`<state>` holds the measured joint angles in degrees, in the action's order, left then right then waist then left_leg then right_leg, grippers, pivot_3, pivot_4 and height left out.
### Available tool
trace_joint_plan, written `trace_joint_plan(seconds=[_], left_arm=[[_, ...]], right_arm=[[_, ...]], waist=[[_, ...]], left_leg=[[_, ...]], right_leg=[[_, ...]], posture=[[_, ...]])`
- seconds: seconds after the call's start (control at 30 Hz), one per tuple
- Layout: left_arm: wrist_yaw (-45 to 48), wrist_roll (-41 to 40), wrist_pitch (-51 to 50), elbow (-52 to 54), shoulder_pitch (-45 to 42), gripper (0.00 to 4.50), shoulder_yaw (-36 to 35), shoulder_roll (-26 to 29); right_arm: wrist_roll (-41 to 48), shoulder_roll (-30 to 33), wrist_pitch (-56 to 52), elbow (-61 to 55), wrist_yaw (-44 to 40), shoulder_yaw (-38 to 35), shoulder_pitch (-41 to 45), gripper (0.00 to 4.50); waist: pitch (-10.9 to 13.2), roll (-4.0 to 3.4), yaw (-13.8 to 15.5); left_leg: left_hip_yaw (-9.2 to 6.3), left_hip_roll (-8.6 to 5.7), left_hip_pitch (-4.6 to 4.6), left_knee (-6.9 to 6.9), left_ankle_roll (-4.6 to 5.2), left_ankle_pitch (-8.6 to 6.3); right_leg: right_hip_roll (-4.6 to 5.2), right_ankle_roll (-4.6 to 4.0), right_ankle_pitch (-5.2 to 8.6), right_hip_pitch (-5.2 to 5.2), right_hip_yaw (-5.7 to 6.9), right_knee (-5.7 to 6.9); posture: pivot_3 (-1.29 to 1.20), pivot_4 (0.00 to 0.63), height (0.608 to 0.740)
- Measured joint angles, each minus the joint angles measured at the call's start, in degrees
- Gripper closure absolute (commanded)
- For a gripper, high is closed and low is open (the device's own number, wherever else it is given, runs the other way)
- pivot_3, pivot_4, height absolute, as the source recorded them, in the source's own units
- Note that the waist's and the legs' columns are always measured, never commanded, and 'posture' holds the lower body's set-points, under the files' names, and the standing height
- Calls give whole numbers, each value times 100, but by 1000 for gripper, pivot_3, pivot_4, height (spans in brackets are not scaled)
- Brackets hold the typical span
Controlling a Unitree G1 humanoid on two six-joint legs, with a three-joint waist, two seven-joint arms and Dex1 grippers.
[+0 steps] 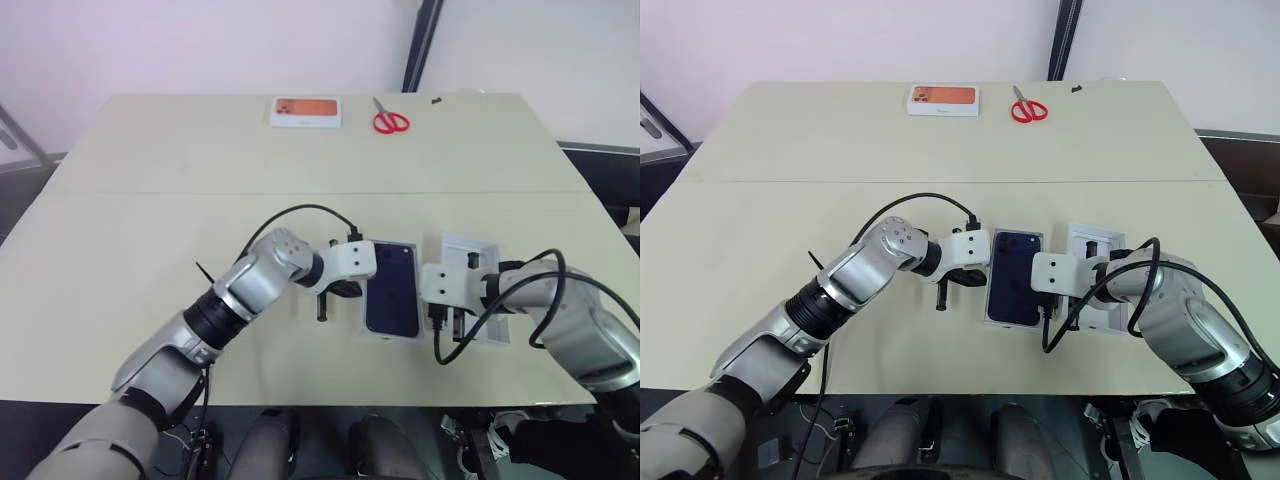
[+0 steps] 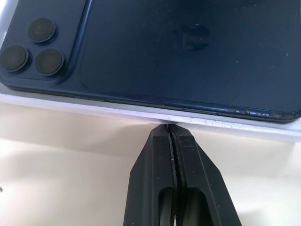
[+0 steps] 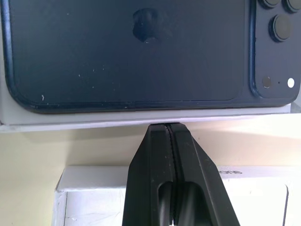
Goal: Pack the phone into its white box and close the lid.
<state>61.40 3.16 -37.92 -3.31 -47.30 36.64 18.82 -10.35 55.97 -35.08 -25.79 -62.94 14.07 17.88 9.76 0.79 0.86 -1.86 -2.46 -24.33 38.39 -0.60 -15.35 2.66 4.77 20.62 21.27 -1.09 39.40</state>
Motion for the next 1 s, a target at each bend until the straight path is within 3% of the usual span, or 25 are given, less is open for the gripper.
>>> trace_joint_plan(seconds=[1.0], left_arm=[[284, 117, 118, 83, 3, 4437, 43, 11]], right_arm=[[170, 109, 211, 228, -33, -179, 192, 4500]], waist=[[0, 0, -21]], left_leg=[[1, 0, 0, 0, -1, 1]], right_leg=[[-1, 0, 0, 5, -1, 3]], posture=[[0, 150, 740]])
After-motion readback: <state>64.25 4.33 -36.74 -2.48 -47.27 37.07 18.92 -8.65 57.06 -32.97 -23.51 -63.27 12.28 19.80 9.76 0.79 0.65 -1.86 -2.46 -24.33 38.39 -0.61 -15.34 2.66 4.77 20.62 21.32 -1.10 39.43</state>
